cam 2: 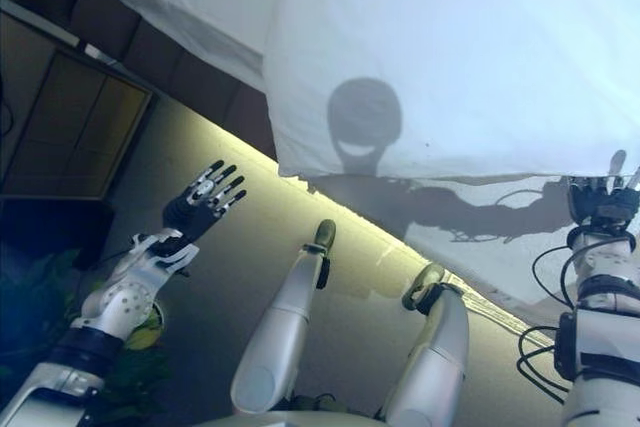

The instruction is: Make the bed neatly

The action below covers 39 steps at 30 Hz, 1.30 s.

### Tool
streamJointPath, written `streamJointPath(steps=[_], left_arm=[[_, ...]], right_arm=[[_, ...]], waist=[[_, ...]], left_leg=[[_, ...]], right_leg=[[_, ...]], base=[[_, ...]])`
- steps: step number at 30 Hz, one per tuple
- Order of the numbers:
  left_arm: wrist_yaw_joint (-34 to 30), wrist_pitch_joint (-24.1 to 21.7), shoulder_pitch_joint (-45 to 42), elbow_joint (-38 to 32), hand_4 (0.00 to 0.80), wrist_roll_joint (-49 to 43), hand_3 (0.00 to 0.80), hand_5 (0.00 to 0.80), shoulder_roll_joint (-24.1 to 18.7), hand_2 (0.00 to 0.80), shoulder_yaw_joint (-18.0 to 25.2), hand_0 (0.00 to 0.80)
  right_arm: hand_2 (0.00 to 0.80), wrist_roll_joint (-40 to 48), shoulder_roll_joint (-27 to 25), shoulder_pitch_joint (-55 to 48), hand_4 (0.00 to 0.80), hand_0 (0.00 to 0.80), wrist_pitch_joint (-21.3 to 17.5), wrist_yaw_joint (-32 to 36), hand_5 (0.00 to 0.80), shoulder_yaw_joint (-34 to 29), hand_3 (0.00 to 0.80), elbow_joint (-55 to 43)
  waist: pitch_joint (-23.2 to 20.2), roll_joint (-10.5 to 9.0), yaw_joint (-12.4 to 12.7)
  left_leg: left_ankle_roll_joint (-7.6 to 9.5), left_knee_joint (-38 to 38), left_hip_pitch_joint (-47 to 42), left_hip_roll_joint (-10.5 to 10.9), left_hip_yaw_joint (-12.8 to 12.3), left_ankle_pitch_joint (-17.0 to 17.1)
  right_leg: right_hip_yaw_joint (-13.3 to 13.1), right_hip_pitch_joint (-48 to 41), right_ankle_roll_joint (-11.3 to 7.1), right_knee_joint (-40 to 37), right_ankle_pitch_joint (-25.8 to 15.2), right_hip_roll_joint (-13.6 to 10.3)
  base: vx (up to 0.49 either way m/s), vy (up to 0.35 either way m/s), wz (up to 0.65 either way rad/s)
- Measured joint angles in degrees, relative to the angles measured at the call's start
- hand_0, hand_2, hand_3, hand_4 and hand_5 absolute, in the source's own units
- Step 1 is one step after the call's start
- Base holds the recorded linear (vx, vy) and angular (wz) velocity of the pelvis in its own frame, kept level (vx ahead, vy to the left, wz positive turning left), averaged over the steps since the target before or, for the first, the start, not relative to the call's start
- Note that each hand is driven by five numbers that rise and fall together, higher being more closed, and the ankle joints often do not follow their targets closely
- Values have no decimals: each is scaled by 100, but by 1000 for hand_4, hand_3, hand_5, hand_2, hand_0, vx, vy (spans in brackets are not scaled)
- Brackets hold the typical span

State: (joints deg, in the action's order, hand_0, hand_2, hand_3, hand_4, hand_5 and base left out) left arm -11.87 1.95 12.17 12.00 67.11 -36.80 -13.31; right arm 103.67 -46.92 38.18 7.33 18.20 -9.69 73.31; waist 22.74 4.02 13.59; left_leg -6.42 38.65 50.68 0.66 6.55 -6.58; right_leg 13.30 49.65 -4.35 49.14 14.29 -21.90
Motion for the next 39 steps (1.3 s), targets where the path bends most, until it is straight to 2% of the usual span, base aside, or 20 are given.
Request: streamJointPath(steps=[7, 11, 20, 21, 23, 24, 39], left_arm=[[-57, 0, 8, -10, 0, 9, 0, 0, -1, 0, 0, 0], [-54, 0, 16, -205, 0, 8, 0, 0, -6, 0, -1, 0], [-93, 17, 12, -253, 0, 241, 0, 0, -273, 0, 3, 0], [-114, 24, 18, -254, 0, 241, 0, 0, -274, 0, 3, 0], [-146, 37, 22, -255, 0, 242, 0, 0, -274, 0, 6, 0], [-190, 50, 15, -255, 0, 242, 0, 0, -277, 0, 12, 0], [-330, 109, 30, -254, 0, 240, 0, 0, -280, 0, 13, 0]], right_arm=[[0, 87, -104, -13, 0, 0, 310, 0, 0, 0, 0, 152], [0, 304, -151, -11, 0, 0, 343, 25, 0, 0, 0, 159], [0, 133, -435, 235, 0, 0, 356, 260, 0, 27, 0, 171], [182, 100, -471, 235, 182, 182, 328, 260, 182, 28, 182, 171], [662, 90, -536, 235, 662, 662, 275, 250, 662, 27, 662, 172], [800, 89, -578, 265, 800, 800, 224, 250, 800, 25, 800, 170], [800, 49, -525, 497, 800, 800, -39, 261, 800, 17, 800, 83]], waist=[[53, 104, -4], [72, 139, 4], [97, 190, 57], [102, 200, 85], [111, 219, 133], [123, 239, 151], [146, 238, 153]], left_leg=[[9, -1, -2, 24, 0, 7], [12, -33, -1, 39, 5, 39], [-12, -313, 3, 70, 7, 222], [-12, -314, 6, 68, 7, 223], [-13, -316, 9, 68, 7, 223], [-14, -315, 19, 67, 8, 224], [29, -281, -18, 13, -9, 253]], right_leg=[[1, -2, -13, 13, 3, -33], [2, -1, -13, 14, 3, -41], [38, 57, -5, -29, 5, -90], [44, 57, -5, -31, 6, -89], [50, 57, -5, -35, 6, -88], [68, 56, -6, -35, 6, -90], [156, -92, -32, -133, -16, -101]], base=[[12, -15, 2], [-6, -39, 3], [2, -2, 7], [0, 0, 0], [10, -36, 1], [0, 0, 0], [-6, 12, 1]])
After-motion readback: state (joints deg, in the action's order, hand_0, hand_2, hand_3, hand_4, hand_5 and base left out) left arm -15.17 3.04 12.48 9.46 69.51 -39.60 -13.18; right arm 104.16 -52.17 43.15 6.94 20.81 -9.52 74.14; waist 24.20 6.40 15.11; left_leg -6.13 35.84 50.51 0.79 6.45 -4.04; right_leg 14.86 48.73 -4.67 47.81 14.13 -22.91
